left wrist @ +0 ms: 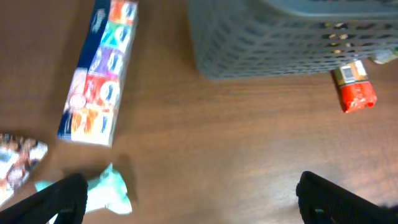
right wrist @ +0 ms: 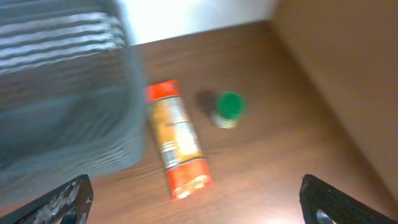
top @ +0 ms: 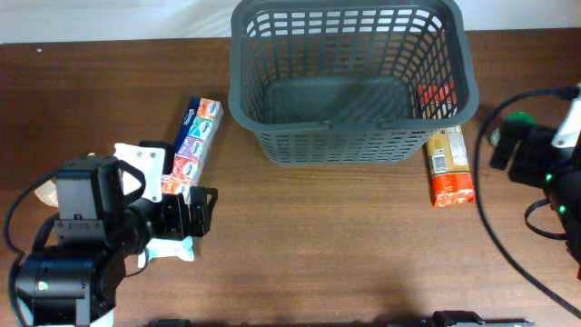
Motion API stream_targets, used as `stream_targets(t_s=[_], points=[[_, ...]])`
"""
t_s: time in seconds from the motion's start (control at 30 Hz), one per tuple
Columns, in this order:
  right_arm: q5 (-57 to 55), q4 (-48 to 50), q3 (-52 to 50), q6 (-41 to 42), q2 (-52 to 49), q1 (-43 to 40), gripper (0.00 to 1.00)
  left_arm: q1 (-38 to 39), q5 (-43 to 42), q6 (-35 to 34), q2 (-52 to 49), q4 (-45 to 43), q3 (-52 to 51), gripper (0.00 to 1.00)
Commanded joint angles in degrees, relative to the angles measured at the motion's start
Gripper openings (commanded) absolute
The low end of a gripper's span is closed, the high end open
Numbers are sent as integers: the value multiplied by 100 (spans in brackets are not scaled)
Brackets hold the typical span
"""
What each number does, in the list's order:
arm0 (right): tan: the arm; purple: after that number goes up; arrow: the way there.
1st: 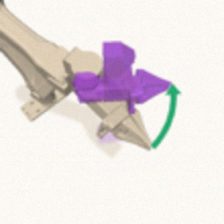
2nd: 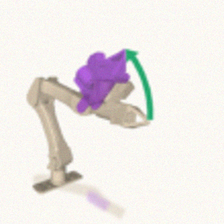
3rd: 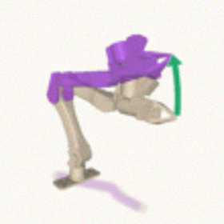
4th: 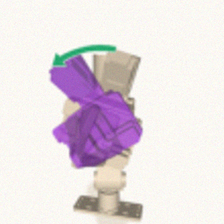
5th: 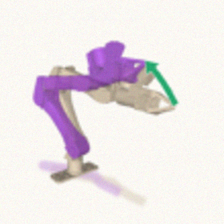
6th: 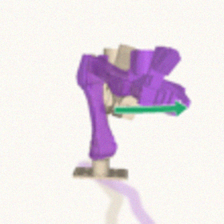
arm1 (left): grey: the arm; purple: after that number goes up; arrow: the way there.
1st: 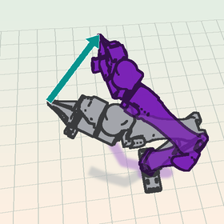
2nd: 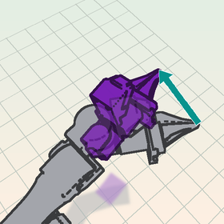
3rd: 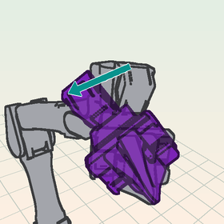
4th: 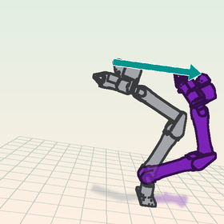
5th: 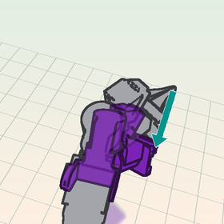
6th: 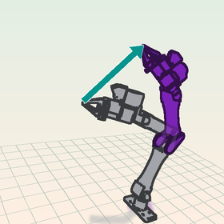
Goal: Pack container
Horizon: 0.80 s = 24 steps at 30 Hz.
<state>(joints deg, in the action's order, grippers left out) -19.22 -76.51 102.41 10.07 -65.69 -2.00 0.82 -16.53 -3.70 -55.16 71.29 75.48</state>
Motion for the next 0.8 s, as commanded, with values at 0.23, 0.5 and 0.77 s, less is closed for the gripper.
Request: stream_targets(t_s=[0.23,0.5,0.77], points=[[92,66,323,385,-951,-1226,99,732,892,-348,-7,966,444,99],[1930,-584,997,109,-2393,-2883,99,1554,1255,-354,-13,931,483,100],[2544,-704,988,140,-3119,-3300,99,1554,1613,-354,-39,817,483,100]])
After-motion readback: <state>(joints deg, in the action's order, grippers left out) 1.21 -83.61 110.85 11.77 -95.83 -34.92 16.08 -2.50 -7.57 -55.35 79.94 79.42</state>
